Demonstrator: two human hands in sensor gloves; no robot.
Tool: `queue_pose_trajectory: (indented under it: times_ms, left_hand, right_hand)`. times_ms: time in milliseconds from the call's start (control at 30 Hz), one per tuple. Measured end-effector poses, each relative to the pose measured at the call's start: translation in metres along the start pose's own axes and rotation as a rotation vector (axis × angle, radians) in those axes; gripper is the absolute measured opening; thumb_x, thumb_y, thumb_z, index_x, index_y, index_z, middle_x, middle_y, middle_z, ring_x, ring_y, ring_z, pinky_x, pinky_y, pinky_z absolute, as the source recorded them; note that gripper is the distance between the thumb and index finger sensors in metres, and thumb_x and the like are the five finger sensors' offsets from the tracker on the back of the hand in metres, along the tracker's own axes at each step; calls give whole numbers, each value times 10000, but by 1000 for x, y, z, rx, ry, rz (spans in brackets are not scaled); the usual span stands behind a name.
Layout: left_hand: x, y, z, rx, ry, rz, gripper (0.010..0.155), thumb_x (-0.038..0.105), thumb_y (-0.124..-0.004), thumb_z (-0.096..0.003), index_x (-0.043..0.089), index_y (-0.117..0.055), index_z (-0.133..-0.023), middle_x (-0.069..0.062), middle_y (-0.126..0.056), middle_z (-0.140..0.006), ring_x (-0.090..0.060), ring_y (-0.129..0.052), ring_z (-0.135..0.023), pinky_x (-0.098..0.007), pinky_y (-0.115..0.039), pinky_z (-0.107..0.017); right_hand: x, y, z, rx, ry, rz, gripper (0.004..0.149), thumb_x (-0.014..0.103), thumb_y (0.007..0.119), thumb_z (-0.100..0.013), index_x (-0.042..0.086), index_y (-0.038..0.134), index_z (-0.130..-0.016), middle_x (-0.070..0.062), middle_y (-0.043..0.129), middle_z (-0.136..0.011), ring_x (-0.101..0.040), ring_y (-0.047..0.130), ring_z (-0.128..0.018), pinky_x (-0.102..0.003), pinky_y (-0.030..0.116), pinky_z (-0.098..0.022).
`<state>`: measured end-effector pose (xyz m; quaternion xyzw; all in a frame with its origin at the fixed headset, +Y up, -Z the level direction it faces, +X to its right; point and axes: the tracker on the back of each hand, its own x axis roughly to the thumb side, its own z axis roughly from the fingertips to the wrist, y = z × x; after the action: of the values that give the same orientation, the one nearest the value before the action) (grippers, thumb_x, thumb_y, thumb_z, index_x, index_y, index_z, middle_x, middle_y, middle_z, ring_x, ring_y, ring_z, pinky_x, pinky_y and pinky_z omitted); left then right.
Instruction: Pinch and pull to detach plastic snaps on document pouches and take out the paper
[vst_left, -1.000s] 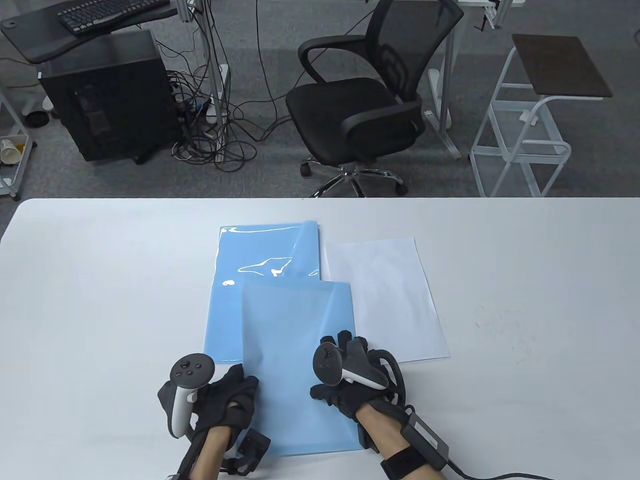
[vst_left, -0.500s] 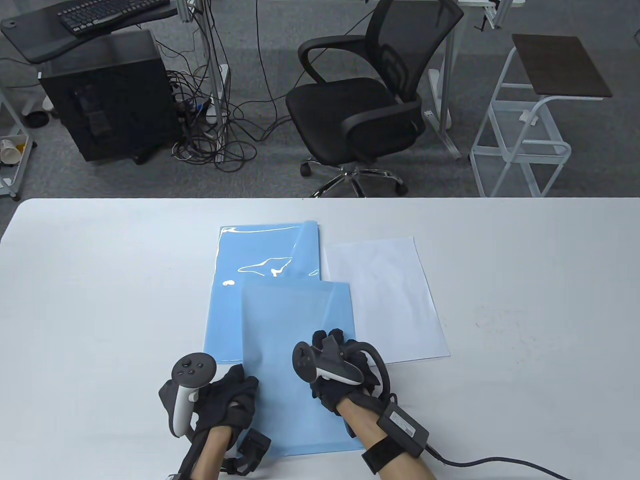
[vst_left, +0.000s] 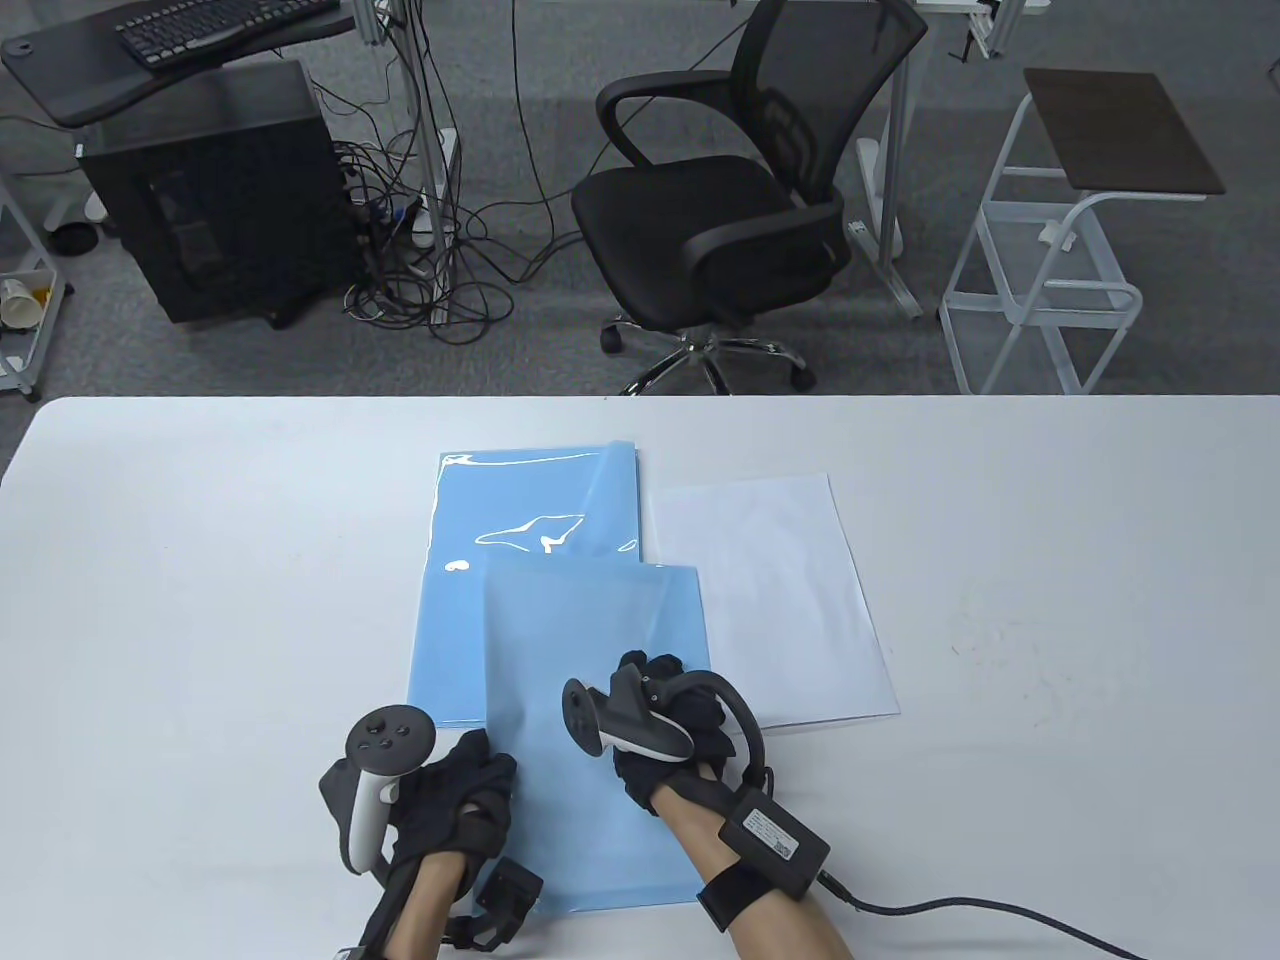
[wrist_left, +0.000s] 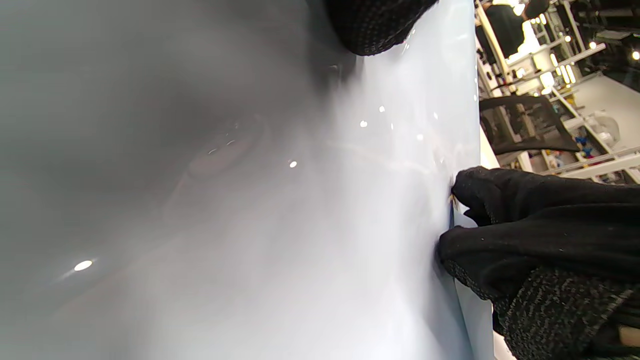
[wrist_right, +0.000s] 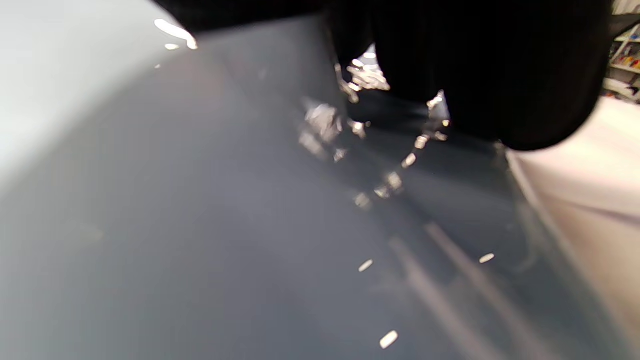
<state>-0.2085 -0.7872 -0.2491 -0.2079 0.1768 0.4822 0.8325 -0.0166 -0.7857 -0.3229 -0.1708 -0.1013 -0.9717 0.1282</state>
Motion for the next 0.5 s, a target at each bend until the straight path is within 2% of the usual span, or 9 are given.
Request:
queue_pose_trajectory:
  times_ms: [433,467,500]
  left_hand:
    - [4,-3,2,32,-12,-62,480,256,-682,-572,129,-624,-1032,-43,-917,-889,-202,-1084,-607,-320,-966,-429]
    - [4,-2,2,34,-11,-70,481,255,-684,-570,126,-630,-1030,-41,-923,-884,-200,-1088,-599,-318,-968,-424]
    - [3,-2,3,29,-12,-68,481,258,-681,-572,132,-626,-1032,-38,-919,-889,-199,-1085,-606,-316,-968,-428]
  right_hand:
    - [4,0,-3,-25,4,39,621,201,821,-535,35,575,-1080,-284,815,-994,-540,1004,-600,-577,953,-367]
    - [1,1,-2,-80,38,92,597,177,811,-530,74,589,-1075,-211,855,-969,-455,1041,-582,-529,977,-363]
    - [-4,1,-6,-85,28,104,583,167,803,-540,79,593,-1077,-205,855,-954,-421,1036,-570,-505,984,-354]
